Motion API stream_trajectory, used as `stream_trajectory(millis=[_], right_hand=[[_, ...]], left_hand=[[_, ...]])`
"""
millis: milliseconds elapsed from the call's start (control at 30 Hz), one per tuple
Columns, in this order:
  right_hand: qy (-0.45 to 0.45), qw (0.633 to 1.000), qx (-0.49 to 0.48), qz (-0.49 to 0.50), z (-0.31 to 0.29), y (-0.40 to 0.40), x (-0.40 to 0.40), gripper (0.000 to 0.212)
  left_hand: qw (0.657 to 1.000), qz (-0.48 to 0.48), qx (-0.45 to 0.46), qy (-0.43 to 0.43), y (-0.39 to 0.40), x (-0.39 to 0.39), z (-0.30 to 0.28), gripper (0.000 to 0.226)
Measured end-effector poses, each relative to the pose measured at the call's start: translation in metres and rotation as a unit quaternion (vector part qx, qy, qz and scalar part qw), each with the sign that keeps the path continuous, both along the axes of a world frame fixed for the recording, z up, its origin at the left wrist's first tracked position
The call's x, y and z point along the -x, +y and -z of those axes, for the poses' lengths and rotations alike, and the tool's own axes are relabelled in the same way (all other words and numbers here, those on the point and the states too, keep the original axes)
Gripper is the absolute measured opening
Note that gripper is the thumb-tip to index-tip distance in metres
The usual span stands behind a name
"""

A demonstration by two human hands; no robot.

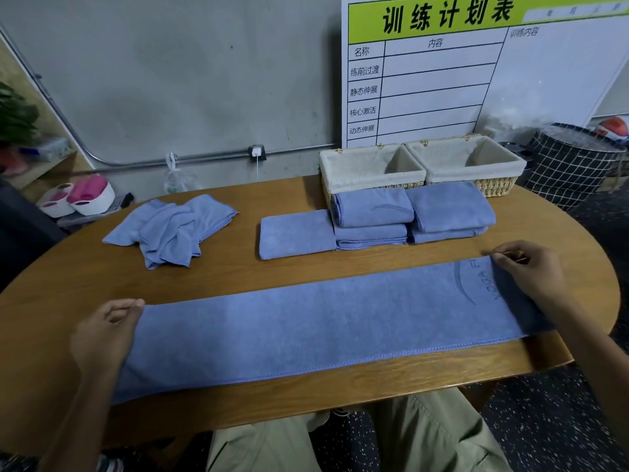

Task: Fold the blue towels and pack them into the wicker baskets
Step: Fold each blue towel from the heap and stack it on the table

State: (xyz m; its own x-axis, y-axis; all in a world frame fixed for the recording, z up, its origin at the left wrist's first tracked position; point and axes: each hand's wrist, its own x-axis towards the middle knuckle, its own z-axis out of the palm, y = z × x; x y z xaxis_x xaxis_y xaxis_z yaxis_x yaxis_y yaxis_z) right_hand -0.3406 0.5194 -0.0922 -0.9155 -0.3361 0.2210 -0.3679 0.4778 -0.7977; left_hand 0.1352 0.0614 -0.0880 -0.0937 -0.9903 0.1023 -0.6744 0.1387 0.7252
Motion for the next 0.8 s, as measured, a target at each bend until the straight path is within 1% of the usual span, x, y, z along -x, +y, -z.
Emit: stream_trajectory(millis=[267, 400, 533, 667, 800], right_hand=[[0.049, 0.998, -0.030, 0.002, 0.010, -0.004, 0.004, 0.013], [0.057, 0.997, -0.051, 0.008, 0.011, -0.003, 0.004, 0.019], [0.061, 0.996, -0.062, 0.010, 0.012, -0.002, 0.004, 0.017], [0.080, 0.993, -0.083, 0.018, 0.011, -0.003, 0.003, 0.011], [0.073, 0.993, -0.095, 0.022, 0.012, -0.003, 0.005, 0.012]], left_hand=[[0.998, -0.007, 0.004, -0.054, -0.011, -0.002, 0.009, 0.020], [0.998, -0.005, 0.014, -0.056, -0.013, -0.003, 0.012, 0.019], [0.997, 0.003, 0.043, -0.057, -0.013, -0.004, 0.015, 0.021], [0.997, -0.002, 0.036, -0.067, -0.015, -0.005, 0.018, 0.021], [0.998, 0.000, 0.027, -0.065, -0.014, -0.003, 0.016, 0.018]])
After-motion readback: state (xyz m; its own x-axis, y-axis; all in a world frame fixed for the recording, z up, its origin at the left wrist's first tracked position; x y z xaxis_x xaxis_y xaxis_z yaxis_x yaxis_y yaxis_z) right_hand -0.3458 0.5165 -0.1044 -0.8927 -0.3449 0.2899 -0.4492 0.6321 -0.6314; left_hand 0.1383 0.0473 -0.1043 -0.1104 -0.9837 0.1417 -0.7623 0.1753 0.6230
